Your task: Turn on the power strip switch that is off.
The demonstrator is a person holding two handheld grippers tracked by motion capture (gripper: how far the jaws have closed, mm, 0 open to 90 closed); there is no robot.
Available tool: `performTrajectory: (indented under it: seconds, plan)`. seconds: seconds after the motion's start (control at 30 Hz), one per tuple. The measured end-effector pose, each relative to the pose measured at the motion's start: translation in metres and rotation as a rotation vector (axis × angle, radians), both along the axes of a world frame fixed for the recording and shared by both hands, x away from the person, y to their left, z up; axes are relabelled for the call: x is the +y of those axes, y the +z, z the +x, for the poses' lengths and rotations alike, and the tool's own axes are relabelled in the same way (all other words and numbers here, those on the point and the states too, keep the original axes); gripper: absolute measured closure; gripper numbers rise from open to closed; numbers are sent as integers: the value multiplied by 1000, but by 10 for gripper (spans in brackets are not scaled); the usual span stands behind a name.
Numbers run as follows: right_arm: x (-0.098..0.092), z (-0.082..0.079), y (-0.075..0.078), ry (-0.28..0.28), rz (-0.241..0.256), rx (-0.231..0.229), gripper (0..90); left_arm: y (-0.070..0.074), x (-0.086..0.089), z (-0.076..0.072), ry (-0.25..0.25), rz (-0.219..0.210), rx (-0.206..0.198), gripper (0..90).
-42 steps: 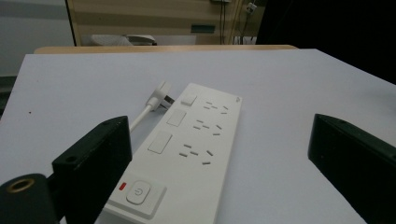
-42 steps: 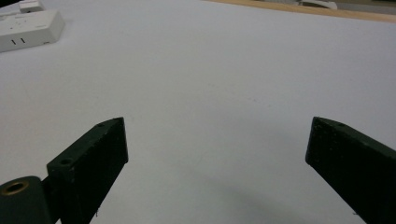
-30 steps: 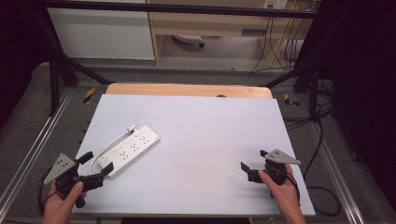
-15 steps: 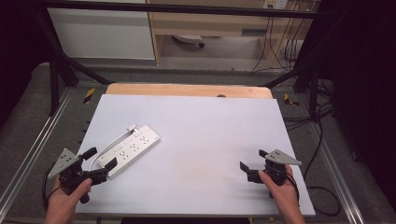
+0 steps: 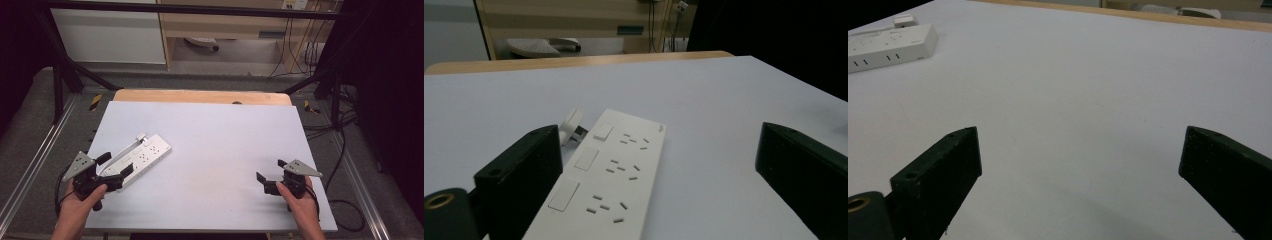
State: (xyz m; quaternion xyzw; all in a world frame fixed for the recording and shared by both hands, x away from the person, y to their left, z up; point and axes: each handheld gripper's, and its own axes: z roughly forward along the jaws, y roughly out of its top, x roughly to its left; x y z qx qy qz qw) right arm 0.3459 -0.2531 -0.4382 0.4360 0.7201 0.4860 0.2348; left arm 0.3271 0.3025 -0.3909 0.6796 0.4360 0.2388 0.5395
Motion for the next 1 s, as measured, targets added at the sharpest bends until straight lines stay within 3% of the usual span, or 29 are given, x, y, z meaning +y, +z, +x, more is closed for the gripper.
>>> performTrajectory:
  seconds: [0.57,1.0]
  plan:
    - [-1,1,0,4,26,9,26,12,-17,25,-20,20,4,51]
    - [-2,0,1,9,34,5,24,20,-25,37,-31,28,-2,48]
